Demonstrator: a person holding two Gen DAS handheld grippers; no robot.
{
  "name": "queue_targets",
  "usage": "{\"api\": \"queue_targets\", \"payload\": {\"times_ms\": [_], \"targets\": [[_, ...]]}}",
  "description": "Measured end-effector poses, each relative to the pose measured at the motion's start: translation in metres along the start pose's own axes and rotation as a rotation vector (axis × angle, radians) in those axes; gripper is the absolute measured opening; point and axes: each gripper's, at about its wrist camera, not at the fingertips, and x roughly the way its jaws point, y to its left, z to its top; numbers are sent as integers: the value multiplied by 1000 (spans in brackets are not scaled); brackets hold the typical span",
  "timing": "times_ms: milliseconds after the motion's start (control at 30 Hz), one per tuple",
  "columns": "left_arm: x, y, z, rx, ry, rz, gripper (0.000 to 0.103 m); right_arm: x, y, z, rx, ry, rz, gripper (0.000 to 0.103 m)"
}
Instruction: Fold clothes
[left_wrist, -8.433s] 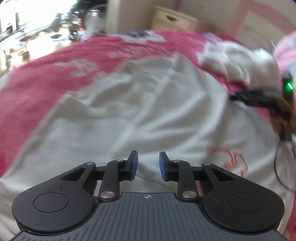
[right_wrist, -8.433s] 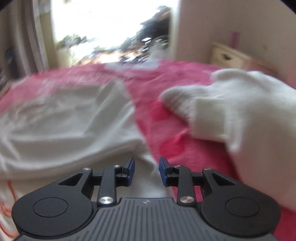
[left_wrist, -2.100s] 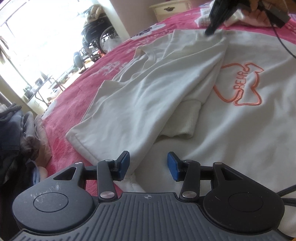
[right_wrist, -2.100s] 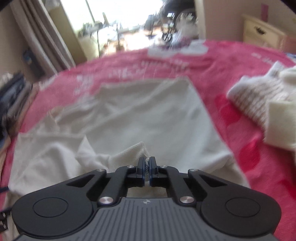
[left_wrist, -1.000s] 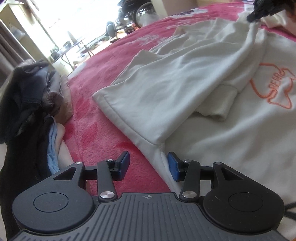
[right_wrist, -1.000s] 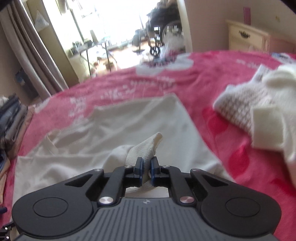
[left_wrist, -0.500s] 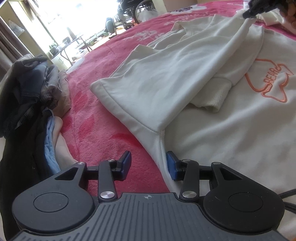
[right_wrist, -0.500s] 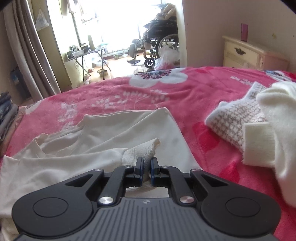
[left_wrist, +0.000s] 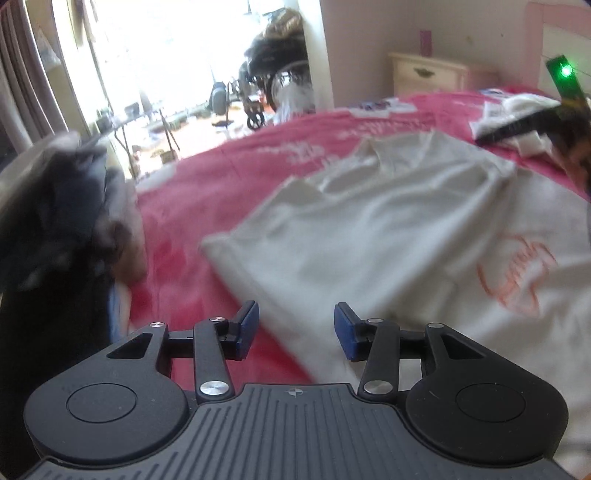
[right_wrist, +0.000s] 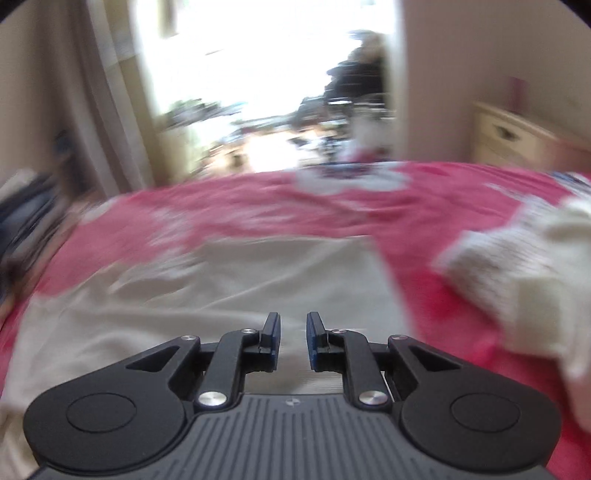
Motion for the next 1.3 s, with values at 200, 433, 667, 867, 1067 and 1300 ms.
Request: {"api": "queue_targets", "payload": {"times_ms": [200,433,667,867,1067,1300], "targets": [[73,-7,-6,34,124,52,46,57,14,-7,-3,84,-18,12],[67,20,4,-105,90,22,46,61,-3,-8,62,80,-27,15],[120,64,25,-302,130,94,46,54,-16,-13,88,97,7,10],[132,87,26,-461,124,123,47,69,-28,-6,194,54,21,9],[129,90,24,-483,112,138,49,59,-42,0,262,11,56,16],[104,88,32,-438,67,139,49,12,-60,-9,346,-49,163,16]]}}
